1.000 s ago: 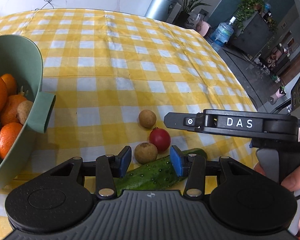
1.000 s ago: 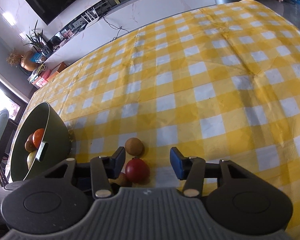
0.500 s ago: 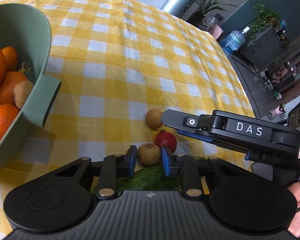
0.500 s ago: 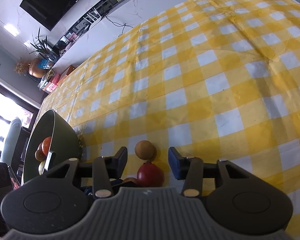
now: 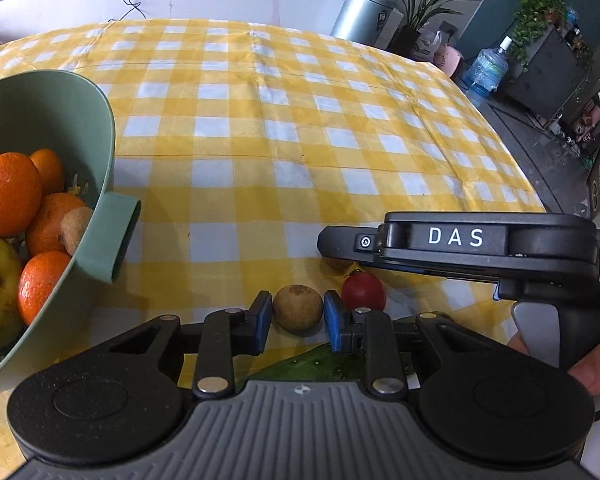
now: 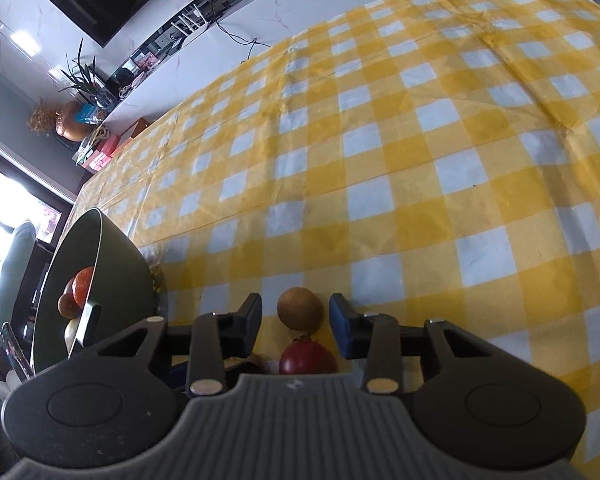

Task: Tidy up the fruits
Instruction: 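Grasp a kiwi with the left tool while the right tool grasps another kiwi, then release the kiwi into the colander with the left tool while the right tool carries its kiwi over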

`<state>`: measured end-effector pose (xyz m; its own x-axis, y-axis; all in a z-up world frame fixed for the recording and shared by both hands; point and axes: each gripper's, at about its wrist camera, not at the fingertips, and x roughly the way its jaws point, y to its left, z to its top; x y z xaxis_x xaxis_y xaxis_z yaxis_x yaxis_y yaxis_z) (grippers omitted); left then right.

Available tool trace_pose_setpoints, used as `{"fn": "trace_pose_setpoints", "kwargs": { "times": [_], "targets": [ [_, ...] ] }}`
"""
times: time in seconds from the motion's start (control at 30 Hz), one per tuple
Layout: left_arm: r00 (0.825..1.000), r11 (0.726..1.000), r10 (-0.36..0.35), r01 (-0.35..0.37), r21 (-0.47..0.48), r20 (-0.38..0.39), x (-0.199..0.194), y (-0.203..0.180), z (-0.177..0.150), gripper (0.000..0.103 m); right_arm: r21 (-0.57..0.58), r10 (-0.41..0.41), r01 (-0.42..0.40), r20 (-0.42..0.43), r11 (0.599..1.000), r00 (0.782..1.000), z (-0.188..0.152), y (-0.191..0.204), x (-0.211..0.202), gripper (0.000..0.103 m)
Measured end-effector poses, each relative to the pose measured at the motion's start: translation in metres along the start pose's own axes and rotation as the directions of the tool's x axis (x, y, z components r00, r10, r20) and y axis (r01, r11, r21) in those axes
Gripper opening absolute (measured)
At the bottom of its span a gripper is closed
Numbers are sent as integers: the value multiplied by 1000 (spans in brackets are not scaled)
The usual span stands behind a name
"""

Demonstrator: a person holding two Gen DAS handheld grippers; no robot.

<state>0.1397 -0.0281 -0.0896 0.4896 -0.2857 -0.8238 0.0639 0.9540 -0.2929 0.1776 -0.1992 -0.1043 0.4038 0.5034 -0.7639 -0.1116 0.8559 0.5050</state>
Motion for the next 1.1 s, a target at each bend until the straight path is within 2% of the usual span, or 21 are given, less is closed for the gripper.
{"fn": "trace_pose_setpoints", "kwargs": {
  "times": [0.13,0.43,0.53,0.6,0.83,1.1],
  "targets": [
    [1000,1000,-15,15,-24,-9,3,4,0,36,-20,-19,19,3,1000,1000,-1,2,0,30],
    [1000,1000,2,-2,1,0,5,-1,0,36,-100,-66,66,9,993,998,-4,13,3,28],
    [1000,1000,-4,4,11,3,5,-1,-1,32,-140,-87,88,9,986,996,-5,18,5,19],
    [1000,1000,-6,6,11,3,5,0,-1,30,-147,-84,84,5,986,996,-6,19,6,19],
    [1000,999,-20,20,33,11,-5,-3,0,29,-112,-64,64,1,992,998,-5,14,4,19],
    [998,996,-43,40,75,45,-40,-10,3,29,-90,-51,56,59,994,997,-6,13,-11,19]
  ]
}}
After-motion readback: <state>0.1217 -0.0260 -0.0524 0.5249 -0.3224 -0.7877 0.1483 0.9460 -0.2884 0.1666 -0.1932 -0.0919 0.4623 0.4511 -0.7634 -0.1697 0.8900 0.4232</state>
